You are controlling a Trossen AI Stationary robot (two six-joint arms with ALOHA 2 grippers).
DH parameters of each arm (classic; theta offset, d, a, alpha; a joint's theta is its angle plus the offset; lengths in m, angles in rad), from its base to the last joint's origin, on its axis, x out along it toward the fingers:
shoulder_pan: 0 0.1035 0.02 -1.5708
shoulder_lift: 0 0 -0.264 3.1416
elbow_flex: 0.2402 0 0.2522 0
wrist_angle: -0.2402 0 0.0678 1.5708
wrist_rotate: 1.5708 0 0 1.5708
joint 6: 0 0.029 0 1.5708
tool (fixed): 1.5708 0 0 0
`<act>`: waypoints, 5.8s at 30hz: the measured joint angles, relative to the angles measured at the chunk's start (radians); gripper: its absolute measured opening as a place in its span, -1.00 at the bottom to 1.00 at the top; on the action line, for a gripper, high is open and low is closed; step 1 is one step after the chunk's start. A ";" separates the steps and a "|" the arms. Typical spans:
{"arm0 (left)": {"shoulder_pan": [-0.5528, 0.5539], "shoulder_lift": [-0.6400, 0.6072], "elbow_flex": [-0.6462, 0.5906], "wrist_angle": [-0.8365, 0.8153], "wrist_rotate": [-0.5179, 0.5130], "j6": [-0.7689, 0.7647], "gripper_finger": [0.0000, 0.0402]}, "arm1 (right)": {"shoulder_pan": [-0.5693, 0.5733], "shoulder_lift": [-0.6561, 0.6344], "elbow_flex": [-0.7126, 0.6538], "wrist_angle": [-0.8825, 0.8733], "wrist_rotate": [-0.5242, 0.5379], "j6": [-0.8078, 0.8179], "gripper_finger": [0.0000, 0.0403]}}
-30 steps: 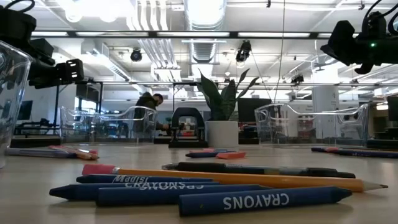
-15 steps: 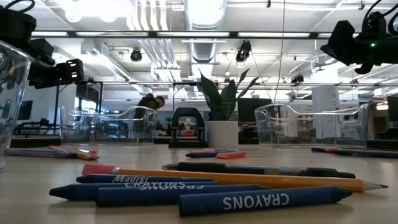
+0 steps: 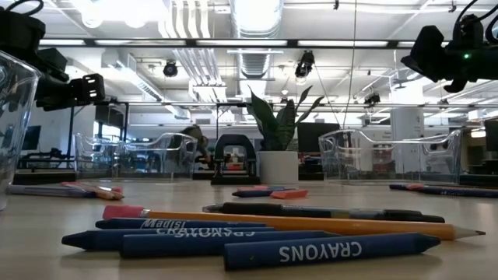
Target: Sort crayons/erasers/pens/pencils in bins
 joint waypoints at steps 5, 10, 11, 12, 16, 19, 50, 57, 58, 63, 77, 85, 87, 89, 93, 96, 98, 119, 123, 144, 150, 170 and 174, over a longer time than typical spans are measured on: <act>0.000 0.000 0.000 0.000 0.000 0.000 -0.28 | 0.000 0.000 0.000 0.000 0.000 0.000 -0.66; 0.000 0.000 0.000 0.000 0.000 0.000 -0.28 | 0.000 0.000 0.000 0.000 0.000 0.000 -0.66; 0.000 0.000 0.000 0.000 0.000 0.000 -0.28 | 0.000 0.000 0.000 0.000 0.000 0.000 -0.66; 0.000 0.000 0.000 0.000 0.000 0.000 -0.28 | 0.000 0.000 0.000 0.000 0.000 0.000 -0.66; 0.000 0.000 0.000 0.000 0.000 0.000 -0.28 | 0.000 0.000 0.000 0.000 0.000 0.000 -0.66; 0.000 0.000 0.000 0.000 0.000 0.000 -0.28 | 0.000 0.000 0.000 0.000 0.000 0.000 -0.66; -0.001 0.000 0.000 0.027 0.008 -0.002 -0.28 | 0.000 0.000 0.000 0.000 0.000 0.000 -0.66; -0.001 0.000 0.000 0.035 0.263 -0.021 -0.28 | 0.000 0.000 0.000 0.000 0.000 0.000 -0.66; -0.001 0.000 0.000 0.044 0.316 -0.049 -0.28 | 0.000 0.000 0.000 0.000 0.000 0.000 -0.66; -0.002 0.000 0.000 0.067 0.452 -0.223 -0.28 | 0.000 0.000 0.000 0.000 0.000 0.000 -0.66; -0.001 0.000 0.000 0.069 0.548 -0.527 -0.28 | 0.000 0.000 0.000 0.000 0.000 0.000 -0.66; -0.002 0.002 0.000 0.069 0.669 -0.498 -0.28 | 0.000 0.000 0.000 0.000 0.000 0.000 -0.66; -0.001 0.002 0.000 0.069 0.687 -0.526 -0.28 | 0.000 0.000 0.000 0.000 0.000 0.000 -0.66; -0.001 0.002 0.000 0.069 0.731 -0.580 -0.28 | 0.000 0.000 0.000 0.000 0.000 0.000 -0.66; -0.001 0.002 0.000 0.086 0.877 -0.651 -0.28 | 0.000 0.000 0.000 0.000 0.000 0.000 -0.66; -0.002 0.002 0.000 0.137 1.006 -0.634 -0.28 | 0.000 0.000 0.000 0.000 0.000 0.000 -0.66; -0.002 0.002 0.000 0.198 1.080 -0.603 -0.28 | 0.000 0.000 0.000 0.000 0.000 0.000 -0.66; -0.021 0.170 0.079 0.637 1.223 -0.573 -0.28 | 0.000 0.000 0.000 0.000 0.000 0.000 -0.66; -0.021 0.292 0.108 0.635 1.288 -0.577 -0.28 | 0.000 0.000 0.000 0.000 0.000 0.000 -0.66; -0.167 0.812 0.240 0.635 1.427 -0.573 -0.28 | 0.000 0.000 0.000 -0.003 0.000 0.000 -0.66; -0.169 0.928 0.345 0.600 1.440 -0.404 -0.28 | 0.000 0.000 0.000 -0.006 0.000 0.000 -0.66; -0.357 1.133 0.624 0.215 1.466 0.166 -0.28 | 0.000 0.000 0.000 -0.013 0.000 0.000 -0.66; -0.424 1.150 0.675 0.102 1.433 0.250 -0.28 | 0.000 0.000 0.000 -0.013 0.000 0.000 -0.66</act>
